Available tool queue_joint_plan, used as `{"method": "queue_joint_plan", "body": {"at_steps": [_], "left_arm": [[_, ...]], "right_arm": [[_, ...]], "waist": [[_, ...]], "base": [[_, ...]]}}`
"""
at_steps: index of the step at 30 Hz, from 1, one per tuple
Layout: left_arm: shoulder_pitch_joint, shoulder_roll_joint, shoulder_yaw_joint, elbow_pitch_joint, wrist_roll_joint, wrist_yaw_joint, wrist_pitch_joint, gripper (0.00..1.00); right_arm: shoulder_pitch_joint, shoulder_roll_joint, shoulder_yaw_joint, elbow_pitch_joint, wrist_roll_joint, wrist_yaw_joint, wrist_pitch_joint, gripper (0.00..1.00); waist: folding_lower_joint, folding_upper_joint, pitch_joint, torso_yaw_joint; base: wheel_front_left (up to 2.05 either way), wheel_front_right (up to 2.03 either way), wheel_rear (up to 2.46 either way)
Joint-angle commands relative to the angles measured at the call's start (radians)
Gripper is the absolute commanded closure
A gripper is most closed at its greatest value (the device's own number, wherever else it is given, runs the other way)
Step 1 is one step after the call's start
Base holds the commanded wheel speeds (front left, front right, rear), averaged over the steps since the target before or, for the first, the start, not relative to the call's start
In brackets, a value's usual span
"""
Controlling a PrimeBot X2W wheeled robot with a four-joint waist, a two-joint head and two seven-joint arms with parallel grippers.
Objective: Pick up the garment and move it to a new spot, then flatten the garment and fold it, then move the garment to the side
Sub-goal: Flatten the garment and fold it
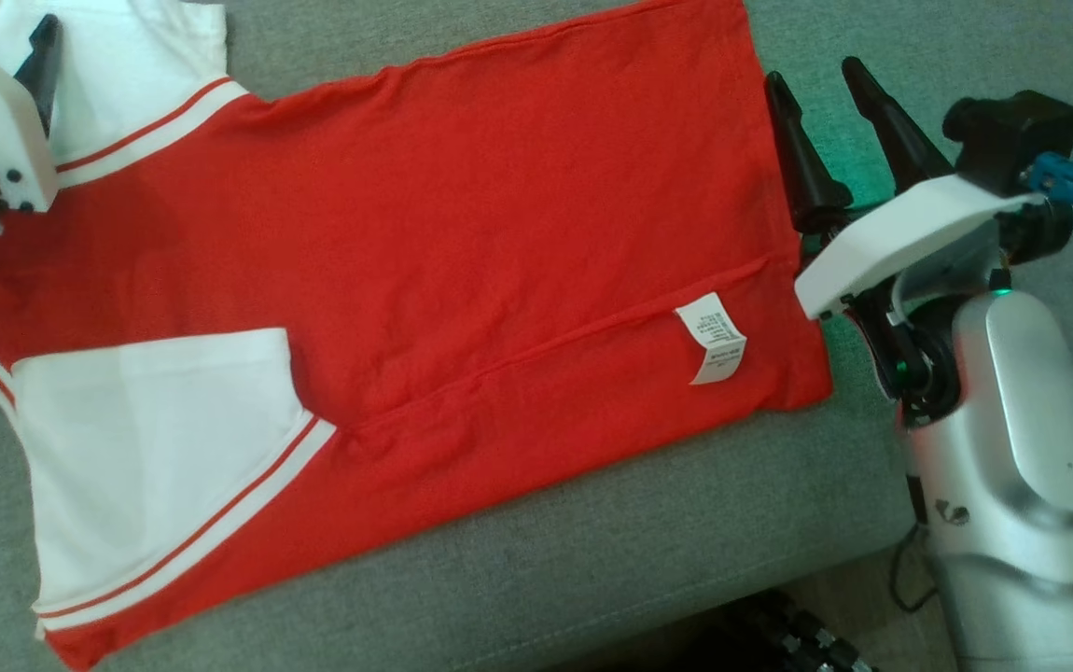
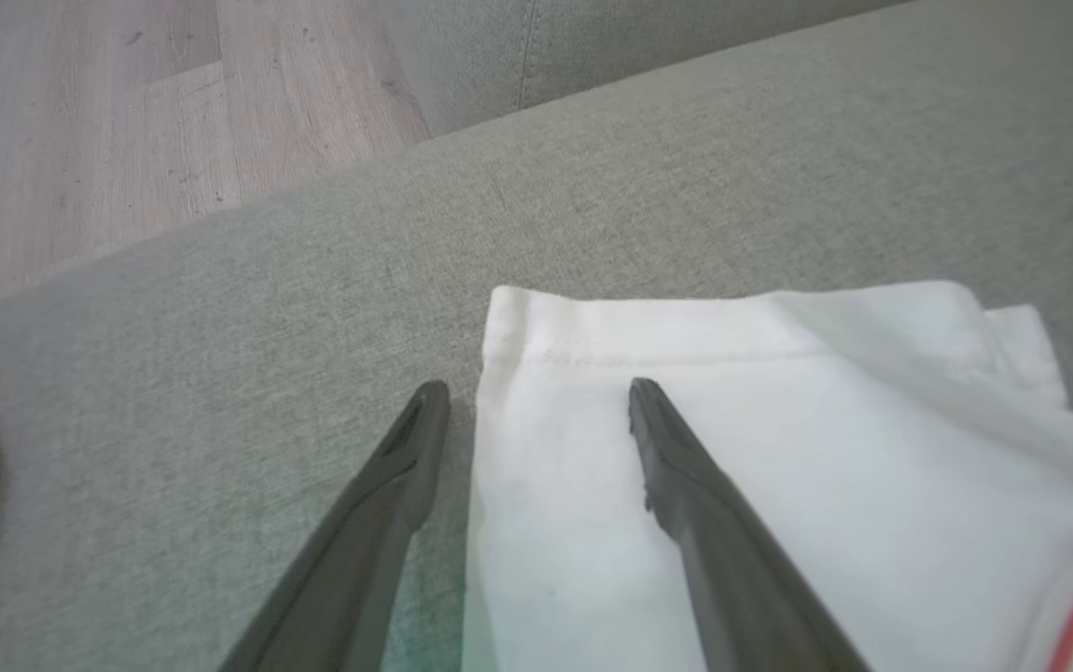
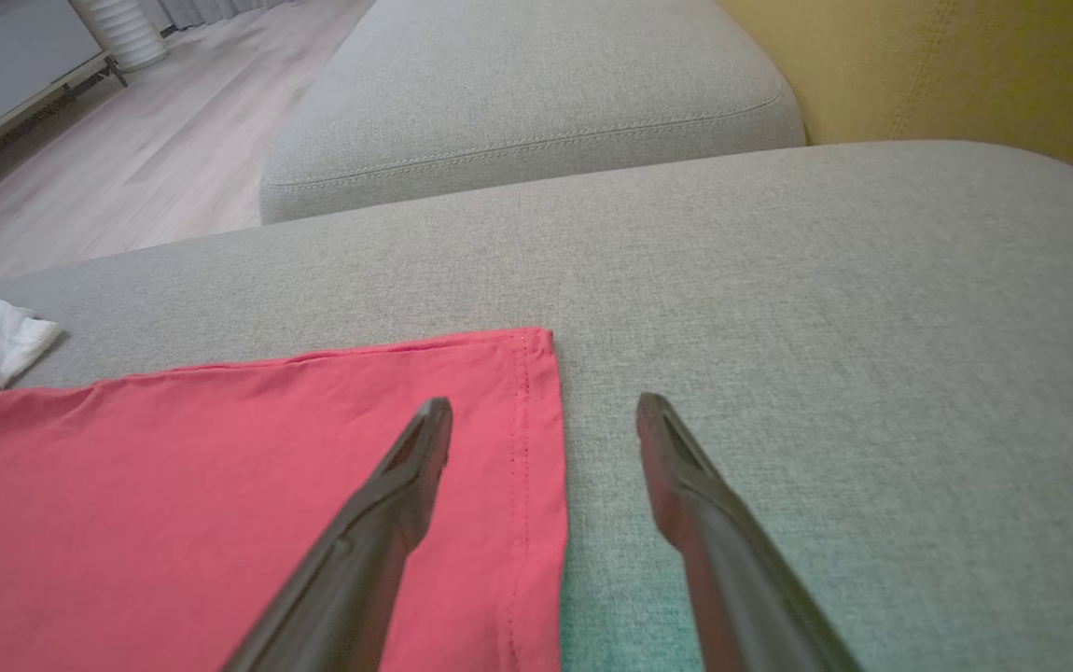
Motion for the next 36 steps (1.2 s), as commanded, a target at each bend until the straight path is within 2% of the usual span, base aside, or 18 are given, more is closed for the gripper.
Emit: {"method": "queue_joint_plan", "body": {"at_steps": [1,8,9,10,11,15,20,27,36], "left_arm": [[-0.051,0.058,0.023,-0.020,0.014,0.006,0.016,0.00],[-0.063,0.052,-0.017,-0.004,0.025,-0.009,0.063,0.00],[-0.063,0.050,-0.021,-0.005,0.026,-0.012,0.066,0.23],[-0.064,0.049,-0.026,-0.006,0.027,-0.014,0.066,0.71],[-0.065,0.048,-0.031,-0.006,0.029,-0.017,0.066,1.00],[-0.066,0.039,-0.048,-0.003,0.034,-0.028,0.055,1.00],[-0.081,0.017,-0.044,-0.014,0.039,-0.023,-0.019,1.00],[-0.097,-0.023,-0.040,-0.095,0.031,-0.037,-0.137,1.00],[-0.060,-0.048,-0.051,-0.218,0.009,-0.045,-0.194,1.00]], "right_arm": [[-0.034,-0.003,0.023,-0.036,0.003,-0.001,-0.009,0.00],[-0.060,-0.003,0.046,-0.041,0.001,-0.001,-0.004,0.00],[-0.063,-0.003,0.049,-0.041,-0.001,-0.001,-0.003,0.00],[-0.067,-0.003,0.052,-0.039,-0.002,-0.001,0.000,0.00],[-0.072,-0.003,0.055,-0.038,-0.003,-0.001,0.002,0.00],[-0.094,-0.015,0.066,-0.015,-0.010,-0.001,0.024,0.00],[-0.147,-0.051,0.058,0.055,-0.035,-0.001,0.068,0.00],[-0.260,-0.115,0.022,0.233,-0.087,-0.001,0.139,0.00],[-0.364,-0.143,0.029,0.432,-0.107,-0.001,0.221,0.00]], "waist": [[0.0000,0.0000,0.002,-0.001],[0.0000,0.0000,0.018,-0.006],[0.0000,0.0000,0.019,-0.006],[0.0000,0.0000,0.020,-0.005],[0.0000,0.0000,0.020,-0.004],[0.0000,0.0000,0.012,0.009],[0.0000,0.0000,-0.004,0.042],[0.0000,0.0000,-0.028,0.124],[0.0000,0.0000,-0.037,0.195]], "base": [[0.00,0.00,0.00],[0.00,0.00,0.00],[0.00,0.00,0.00],[0.00,0.00,0.00],[0.00,0.00,0.00],[0.00,0.00,0.00],[0.00,0.00,0.00],[0.00,0.00,0.00],[0.00,0.00,0.00]]}}
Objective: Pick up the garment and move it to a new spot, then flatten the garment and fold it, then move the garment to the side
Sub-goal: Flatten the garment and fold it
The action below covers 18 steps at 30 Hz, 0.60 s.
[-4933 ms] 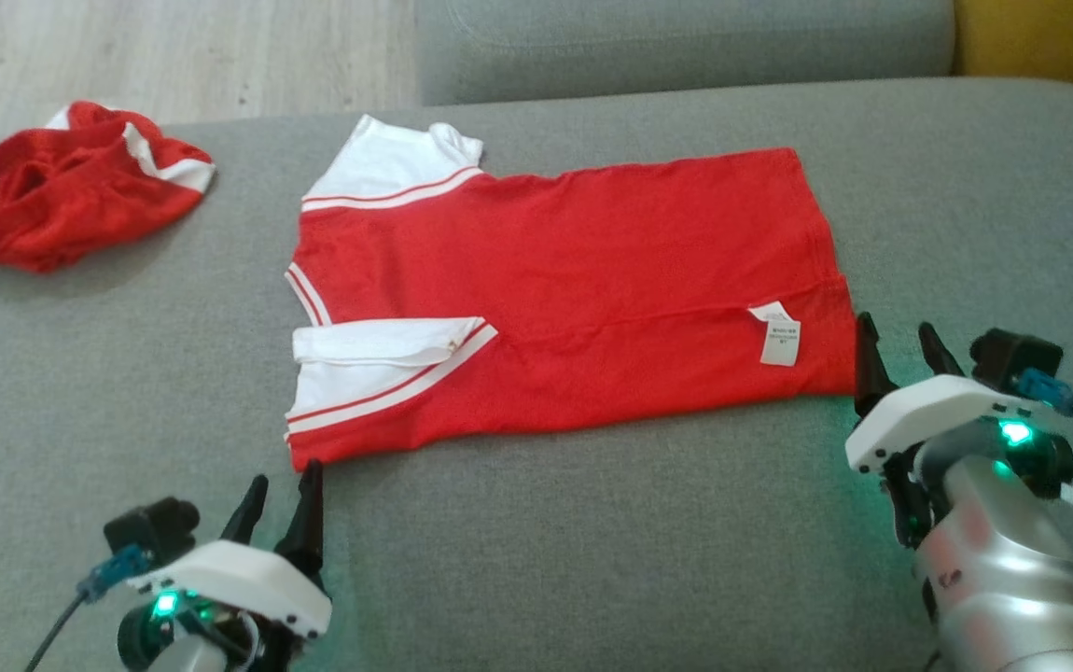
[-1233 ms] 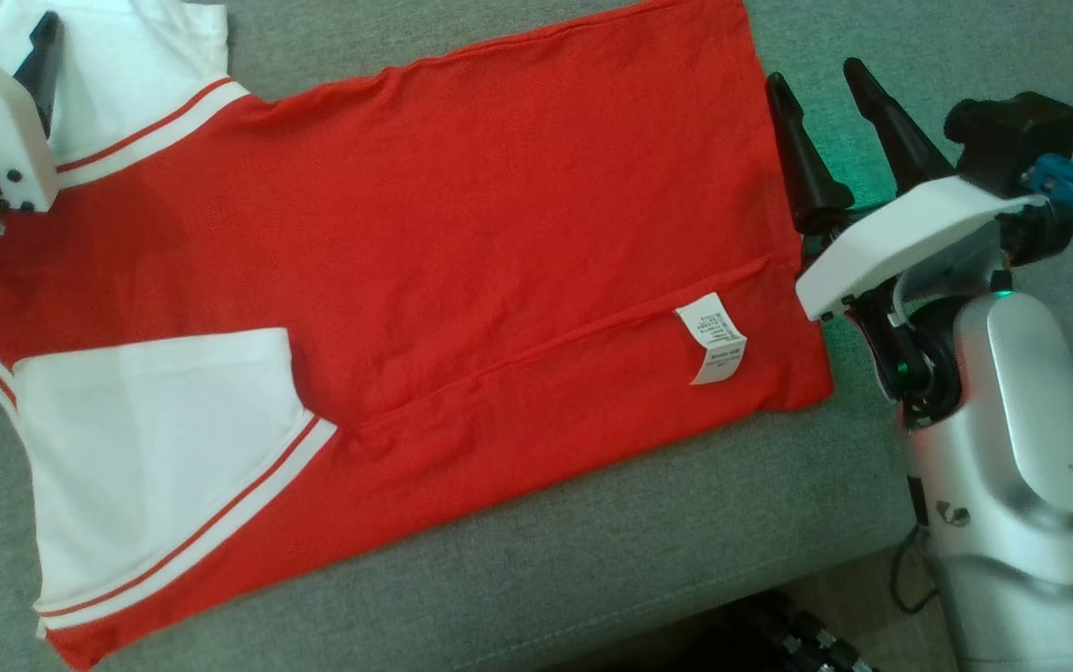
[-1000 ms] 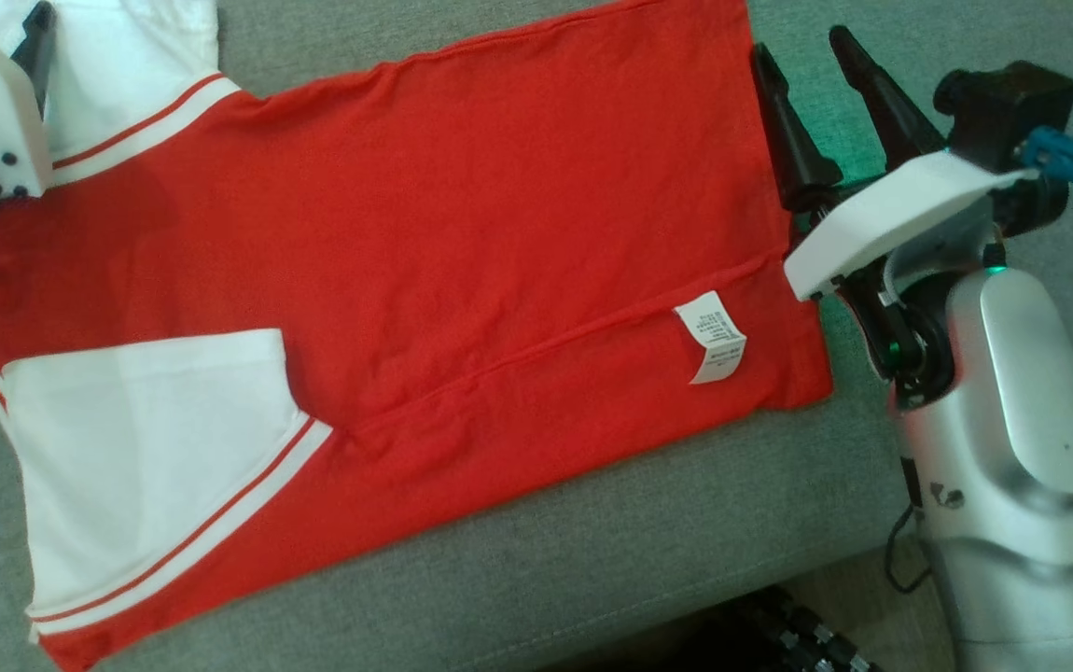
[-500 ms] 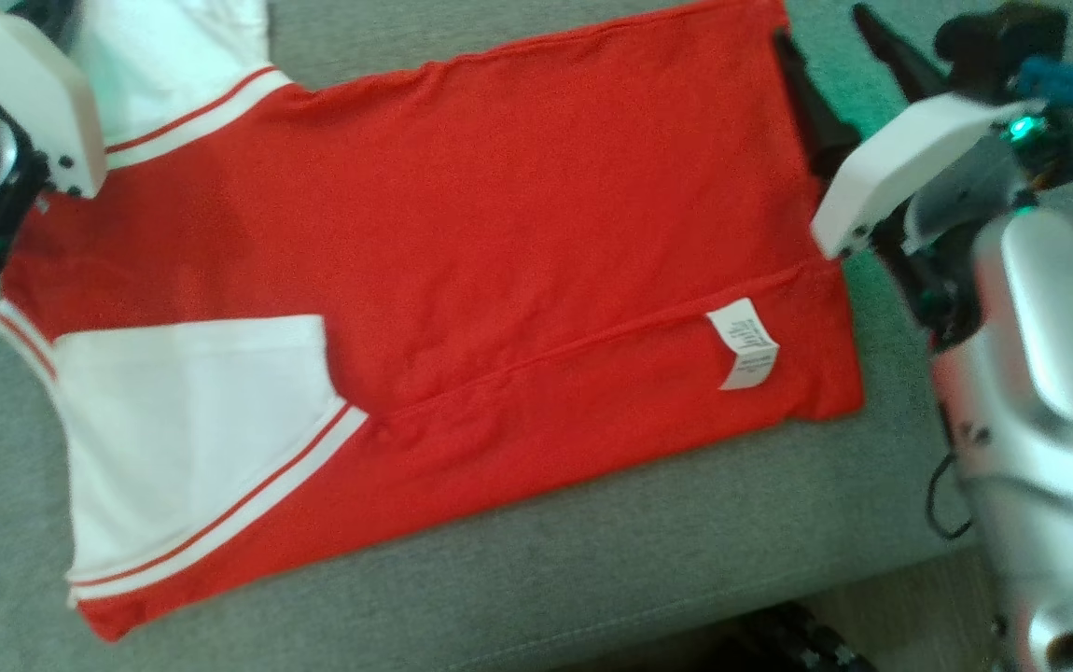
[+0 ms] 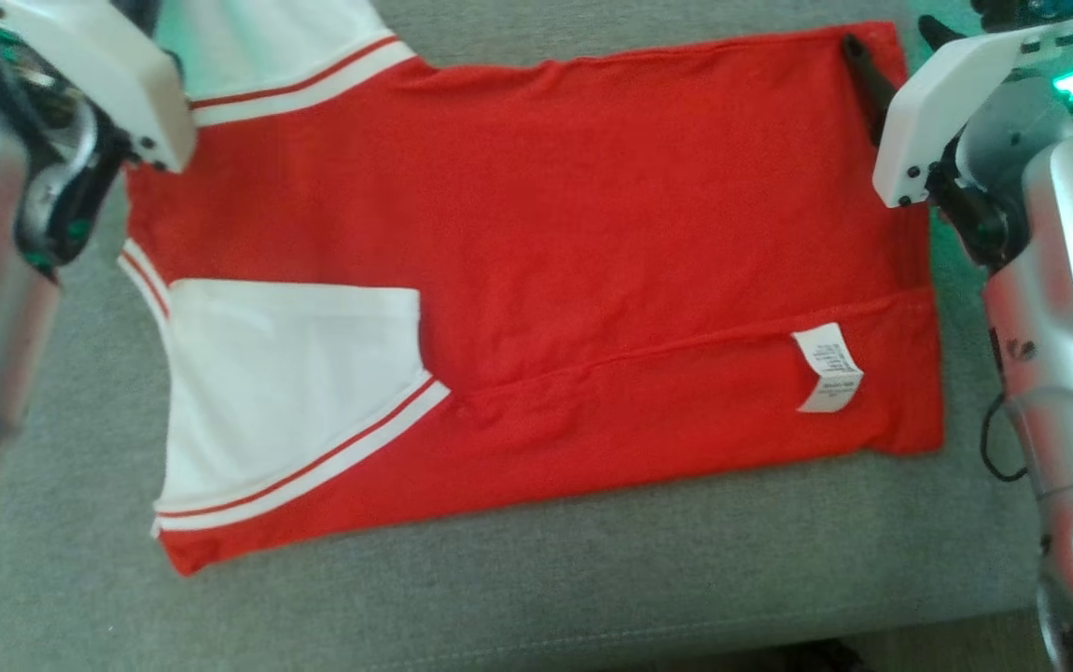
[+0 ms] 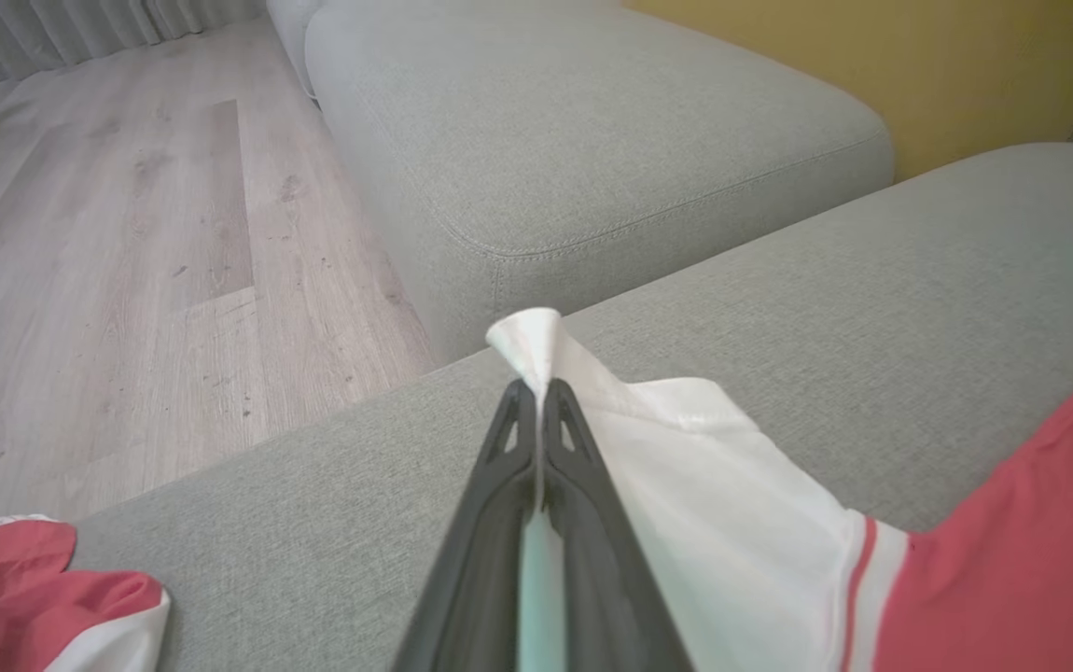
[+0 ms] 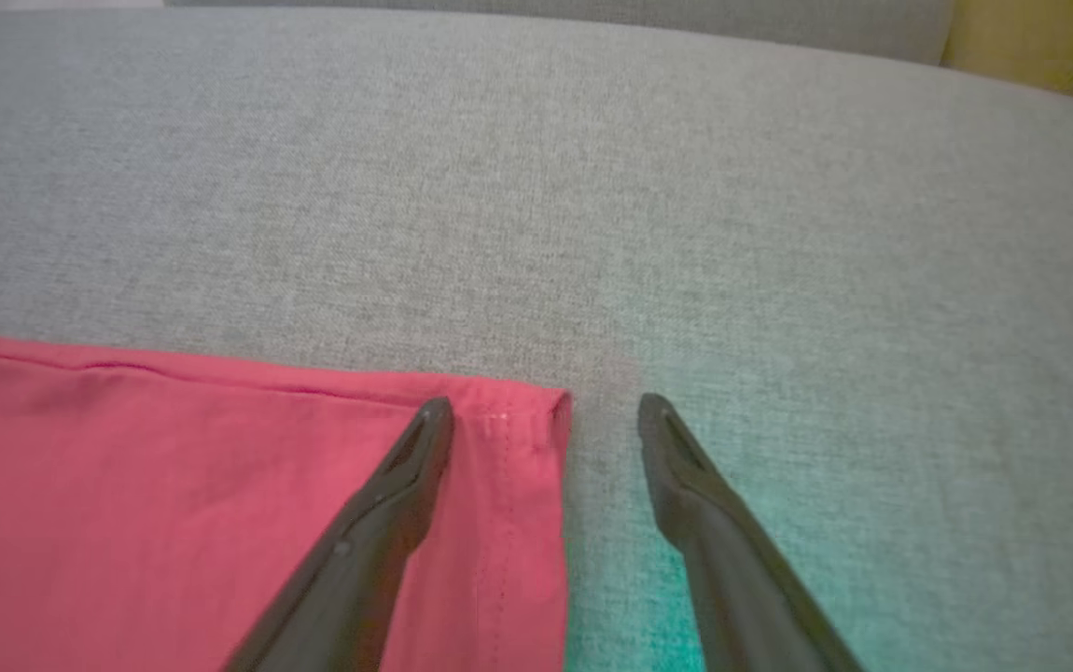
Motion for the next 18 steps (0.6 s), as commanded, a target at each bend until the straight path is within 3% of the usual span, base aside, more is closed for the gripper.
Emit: {"method": "queue_joint_plan", "body": {"at_steps": [1,3,4,6,7,8,18], "left_arm": [[-0.013,0.033,0.028,-0.045,-0.005,0.004,-0.008,1.00],[-0.002,0.026,0.025,-0.064,-0.010,0.006,-0.013,1.00],[0.004,0.023,0.023,-0.072,-0.012,0.007,-0.015,1.00],[0.013,0.018,0.021,-0.082,-0.017,0.009,-0.019,1.00],[0.016,0.017,0.021,-0.085,-0.019,0.010,-0.021,1.00],[0.020,0.016,0.021,-0.088,-0.021,0.011,-0.023,1.00],[0.077,0.038,0.040,-0.120,-0.041,0.019,-0.077,1.00]], "right_arm": [[-0.027,-0.009,0.012,-0.012,-0.009,-0.001,0.012,0.00],[-0.039,-0.013,0.009,0.018,-0.015,-0.001,0.021,0.05],[-0.044,-0.014,0.008,0.029,-0.018,-0.001,0.021,0.42],[-0.052,-0.010,0.008,0.050,-0.012,-0.001,0.023,0.68],[-0.056,-0.009,0.010,0.058,-0.009,-0.001,0.021,0.76],[-0.059,-0.008,0.012,0.067,-0.006,-0.001,0.021,0.98],[-0.065,-0.005,0.041,0.105,0.027,-0.001,-0.118,1.00]], "waist": [[0.0000,0.0000,-0.005,0.013],[0.0000,0.0000,-0.008,0.020],[0.0000,0.0000,-0.010,0.024],[0.0000,0.0000,-0.014,0.028],[0.0000,0.0000,-0.016,0.030],[0.0000,0.0000,-0.018,0.031],[0.0000,0.0000,-0.069,0.037]], "base": [[0.00,0.00,0.00],[0.00,0.00,0.00],[0.00,0.00,0.00],[0.00,0.00,0.00],[0.00,0.00,0.00],[0.00,0.00,0.00],[0.00,0.00,0.00]]}}
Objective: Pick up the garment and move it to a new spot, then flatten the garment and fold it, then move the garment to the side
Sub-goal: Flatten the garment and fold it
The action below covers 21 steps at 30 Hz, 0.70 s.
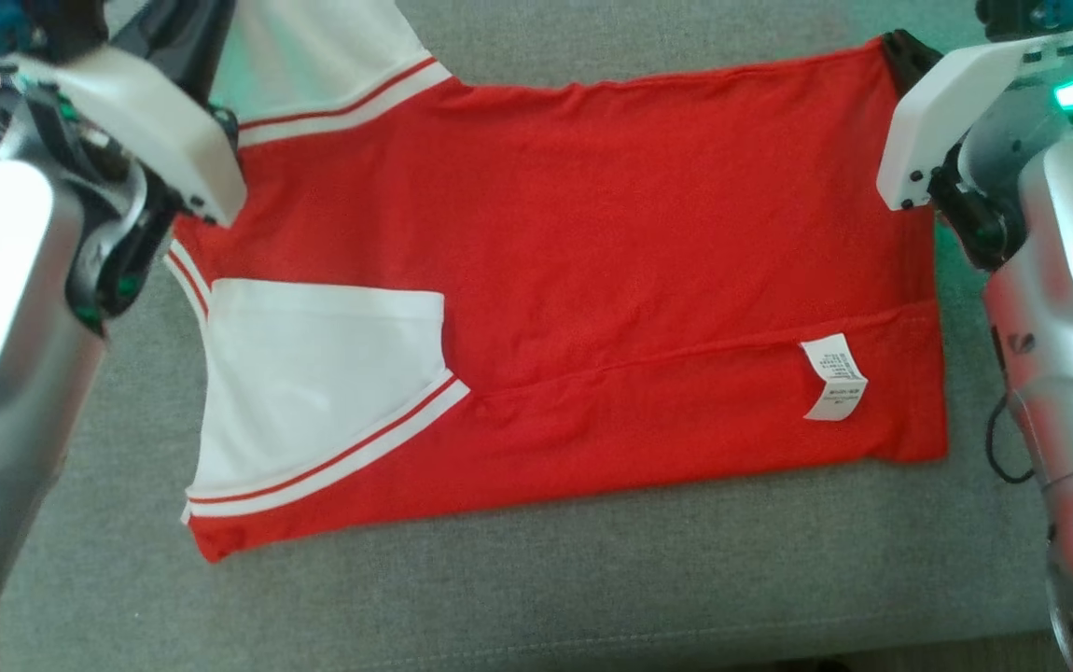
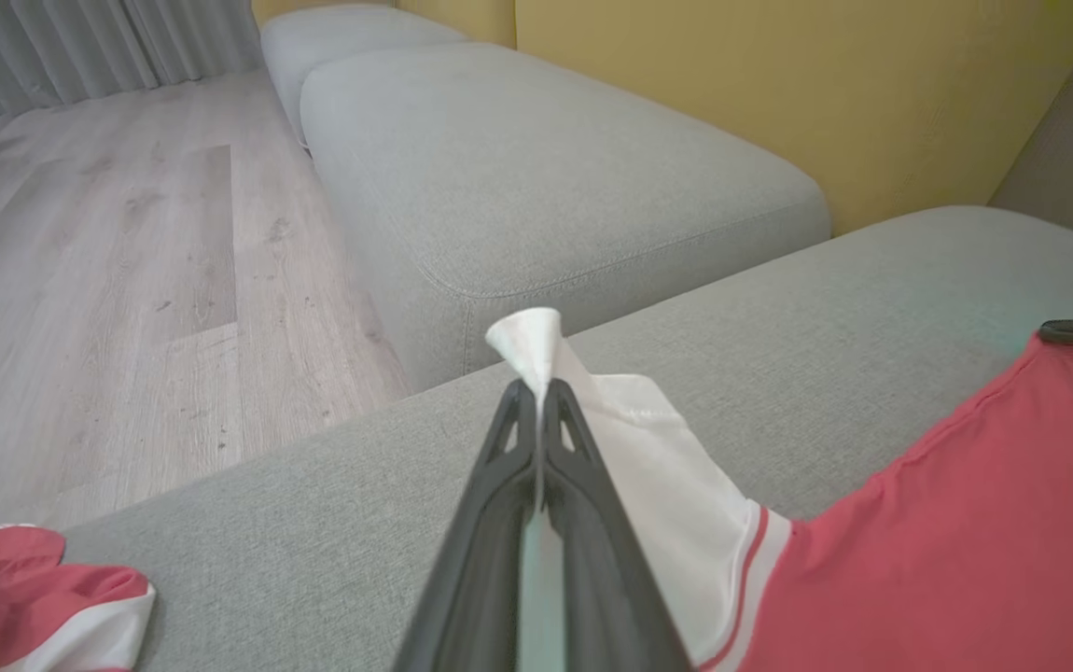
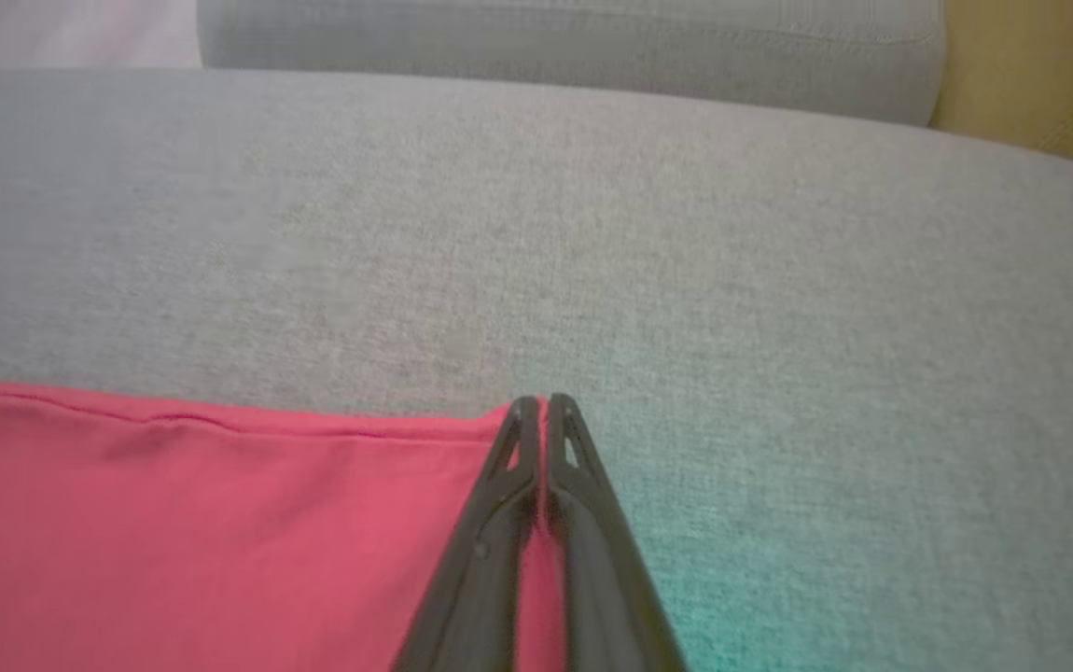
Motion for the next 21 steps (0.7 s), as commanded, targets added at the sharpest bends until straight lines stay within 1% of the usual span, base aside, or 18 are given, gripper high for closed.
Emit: {"method": "queue_joint_plan", "body": {"at_steps": [1,6,7,10,15,21], "left_arm": [[0.002,0.056,0.058,-0.047,-0.006,0.010,-0.017,1.00],[0.092,0.083,0.073,-0.129,-0.025,0.026,-0.051,1.00],[0.092,0.083,0.073,-0.129,-0.025,0.026,-0.051,1.00],[0.159,0.102,0.084,-0.193,-0.038,0.044,-0.067,1.00],[0.298,0.121,0.095,-0.303,-0.058,0.090,-0.095,1.00],[0.498,0.112,0.085,-0.388,-0.089,0.151,-0.137,1.00]], "right_arm": [[-0.014,0.007,0.019,-0.034,0.017,-0.001,-0.032,1.00],[0.043,-0.015,0.052,-0.061,0.068,-0.001,-0.102,1.00],[0.043,-0.015,0.052,-0.061,0.068,-0.001,-0.102,1.00],[0.094,-0.037,0.068,-0.091,0.098,-0.001,-0.130,1.00],[0.208,-0.071,0.066,-0.146,0.136,-0.001,-0.147,1.00],[0.348,-0.081,0.041,-0.208,0.160,-0.001,-0.135,1.00]], "waist": [[0.0000,0.0000,-0.023,0.003],[0.0000,0.0000,-0.085,0.011],[0.0000,0.0000,-0.085,0.011],[0.0000,0.0000,-0.129,0.017],[0.0000,0.0000,-0.205,0.032],[0.0000,0.0000,-0.268,0.044]], "base": [[0.00,0.00,0.00],[0.00,0.00,0.00],[0.00,0.00,0.00],[0.00,0.00,0.00],[0.00,0.00,0.00],[0.00,0.00,0.00]]}}
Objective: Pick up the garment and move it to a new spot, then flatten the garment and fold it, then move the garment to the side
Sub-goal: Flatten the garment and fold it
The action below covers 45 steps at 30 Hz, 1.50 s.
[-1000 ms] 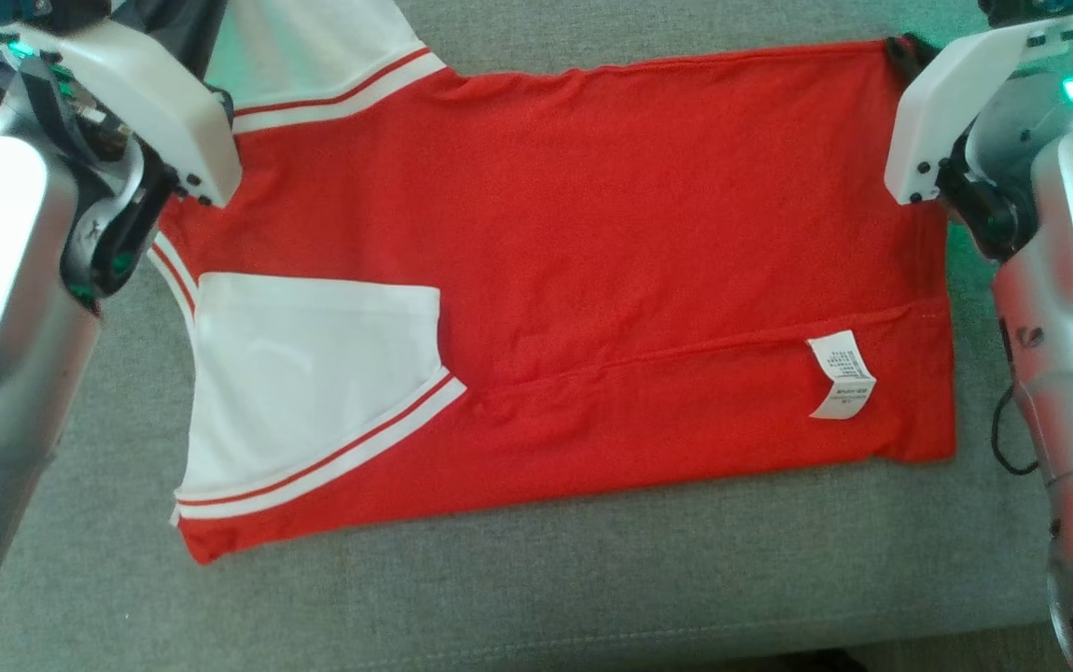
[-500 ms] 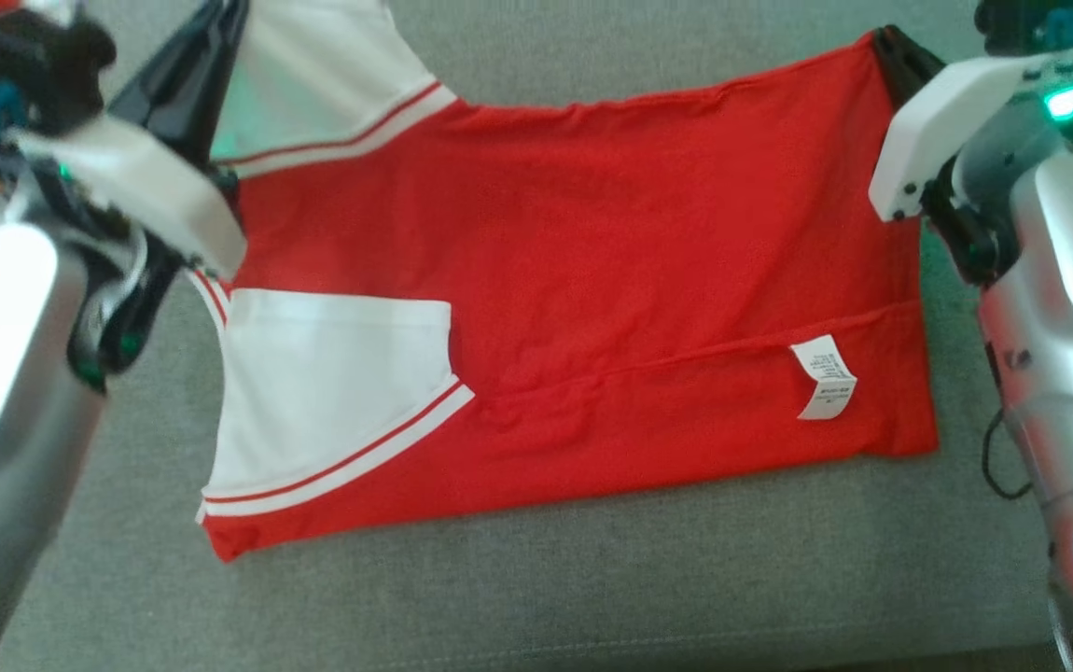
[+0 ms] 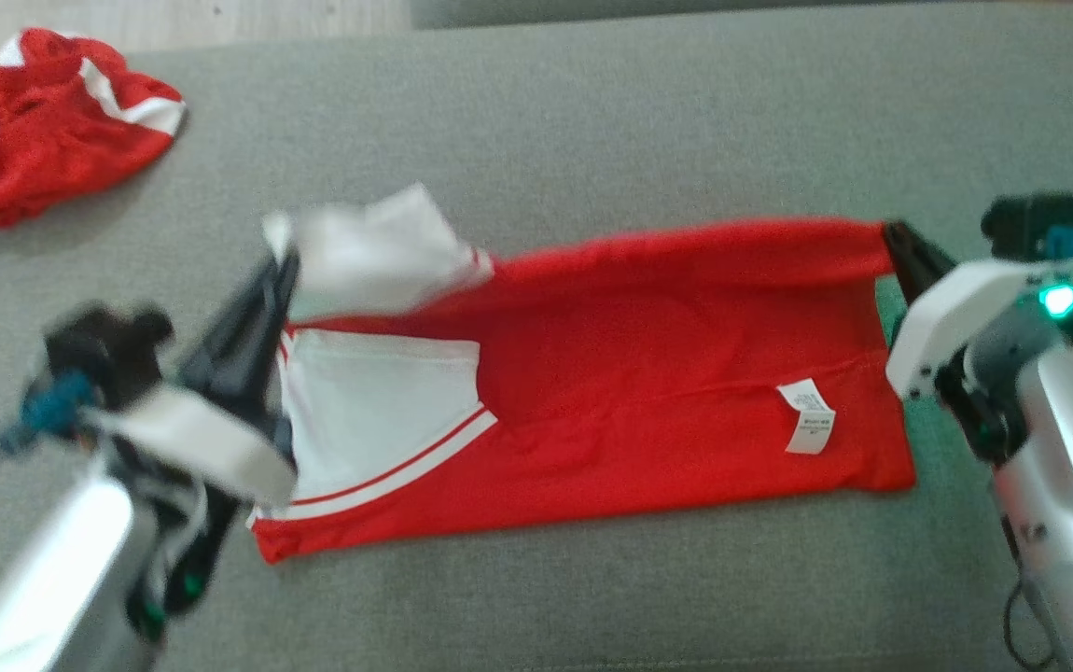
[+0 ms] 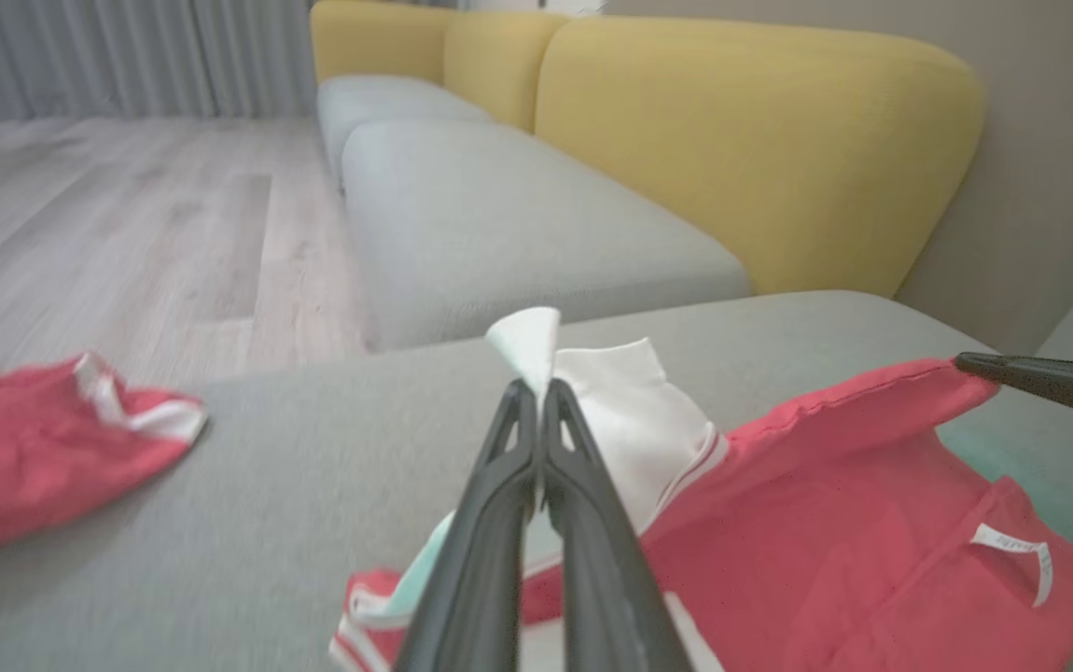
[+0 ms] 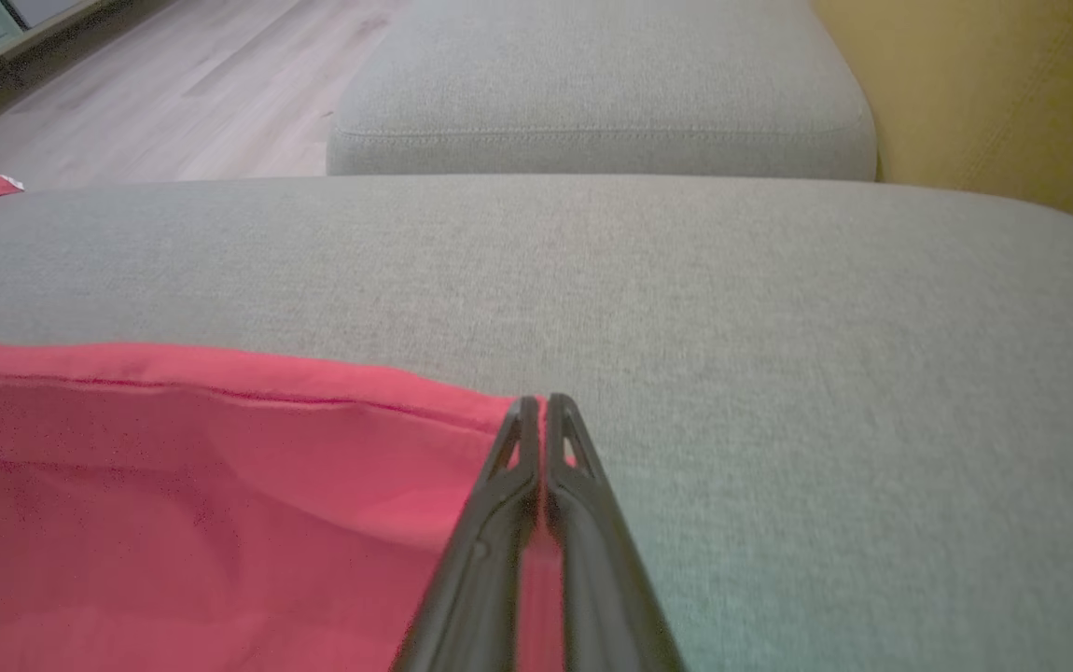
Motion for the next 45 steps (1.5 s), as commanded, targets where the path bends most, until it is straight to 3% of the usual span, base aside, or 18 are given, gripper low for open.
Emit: {"method": "queue_joint_plan", "body": {"at_steps": [1,16,17,18,19,20,21,25,36,45], "left_arm": [[-0.023,0.035,0.048,-0.031,-0.002,0.008,-0.011,1.00],[0.138,-0.075,-0.016,0.179,0.017,0.000,-0.222,1.00],[0.146,-0.081,-0.018,0.195,0.021,0.002,-0.238,0.96],[0.155,-0.087,-0.020,0.210,0.023,0.004,-0.252,0.71],[0.164,-0.091,-0.024,0.223,0.028,0.006,-0.267,0.31],[0.175,-0.098,-0.029,0.235,0.030,0.007,-0.278,0.00],[0.187,-0.107,-0.030,0.244,0.027,0.011,-0.286,0.00],[0.230,-0.125,-0.024,0.268,0.044,0.047,-0.325,0.00],[0.307,-0.205,0.109,0.236,0.054,0.144,-0.362,0.00],[0.362,-0.254,0.191,0.173,0.120,0.163,-0.363,0.00]], "right_arm": [[-0.006,-0.008,0.002,-0.041,0.008,-0.001,0.006,1.00],[0.165,0.038,-0.063,-0.135,-0.030,-0.001,0.027,1.00],[0.176,0.043,-0.067,-0.137,-0.033,-0.001,0.022,1.00],[0.187,0.048,-0.074,-0.139,-0.035,-0.001,0.015,0.82],[0.198,0.052,-0.081,-0.140,-0.039,-0.001,0.010,0.48],[0.210,0.056,-0.091,-0.141,-0.044,-0.001,0.004,0.13],[0.223,0.061,-0.105,-0.143,-0.049,-0.001,-0.005,0.00],[0.276,0.088,-0.164,-0.154,-0.061,-0.001,-0.024,0.00],[0.336,0.140,-0.291,-0.205,-0.100,-0.001,-0.011,0.00],[0.284,0.167,-0.336,-0.126,-0.152,-0.001,0.016,0.00]], "waist": [[0.0003,-0.0001,-0.017,0.007],[0.0003,-0.0001,-0.054,0.000],[0.0003,-0.0001,-0.058,0.000],[0.0003,-0.0001,-0.062,-0.001],[0.0003,-0.0001,-0.066,-0.001],[0.0003,-0.0001,-0.071,0.000],[0.0003,-0.0001,-0.076,0.000],[0.0003,-0.0001,-0.095,0.007],[0.0003,-0.0001,-0.132,0.047],[0.0003,-0.0001,-0.118,0.120]], "base": [[0.00,0.00,0.00],[0.00,0.00,0.00],[0.00,0.00,0.00],[0.00,0.00,0.00],[0.00,0.00,0.00],[0.00,0.00,0.00],[0.00,0.00,0.00],[0.00,0.00,0.00],[0.00,0.00,0.00],[0.00,0.00,0.00]]}}
